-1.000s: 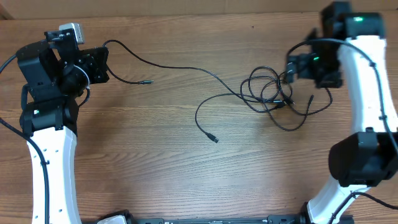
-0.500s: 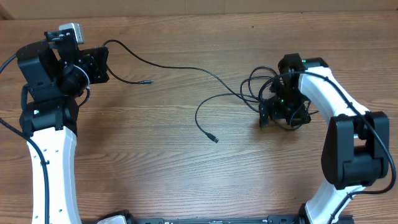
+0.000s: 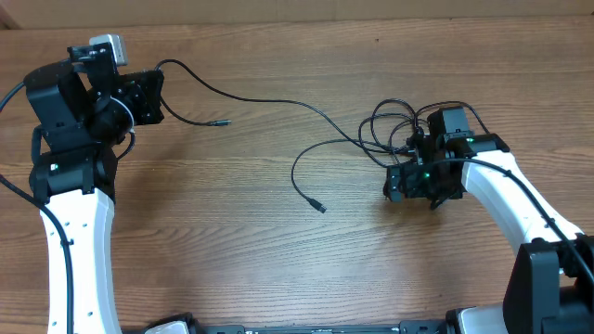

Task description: Untangle cables

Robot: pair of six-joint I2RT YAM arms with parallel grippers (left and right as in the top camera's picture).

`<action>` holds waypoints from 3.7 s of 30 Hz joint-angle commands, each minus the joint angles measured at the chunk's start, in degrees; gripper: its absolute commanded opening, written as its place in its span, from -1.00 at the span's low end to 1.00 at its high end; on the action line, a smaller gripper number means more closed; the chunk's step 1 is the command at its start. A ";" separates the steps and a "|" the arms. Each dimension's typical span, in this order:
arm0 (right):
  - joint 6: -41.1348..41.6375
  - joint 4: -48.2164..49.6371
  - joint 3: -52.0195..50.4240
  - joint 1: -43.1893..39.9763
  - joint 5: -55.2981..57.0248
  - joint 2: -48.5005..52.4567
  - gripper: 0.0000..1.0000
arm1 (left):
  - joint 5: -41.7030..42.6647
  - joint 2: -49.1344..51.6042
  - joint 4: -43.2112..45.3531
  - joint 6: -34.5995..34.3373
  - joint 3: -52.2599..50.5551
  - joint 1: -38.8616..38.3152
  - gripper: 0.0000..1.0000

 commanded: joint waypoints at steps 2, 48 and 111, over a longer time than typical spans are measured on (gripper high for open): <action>-6.05 4.09 0.00 0.22 6.10 -0.26 1.00 | 1.79 -1.36 0.22 -0.39 0.72 0.59 -0.92; -33.29 12.83 -4.55 0.13 6.01 2.99 1.00 | 3.04 -1.36 0.24 -3.23 0.72 0.57 -0.91; -28.65 12.17 7.65 -17.62 16.50 -0.52 -0.93 | -16.15 -1.42 -4.85 -0.31 12.48 0.72 -0.92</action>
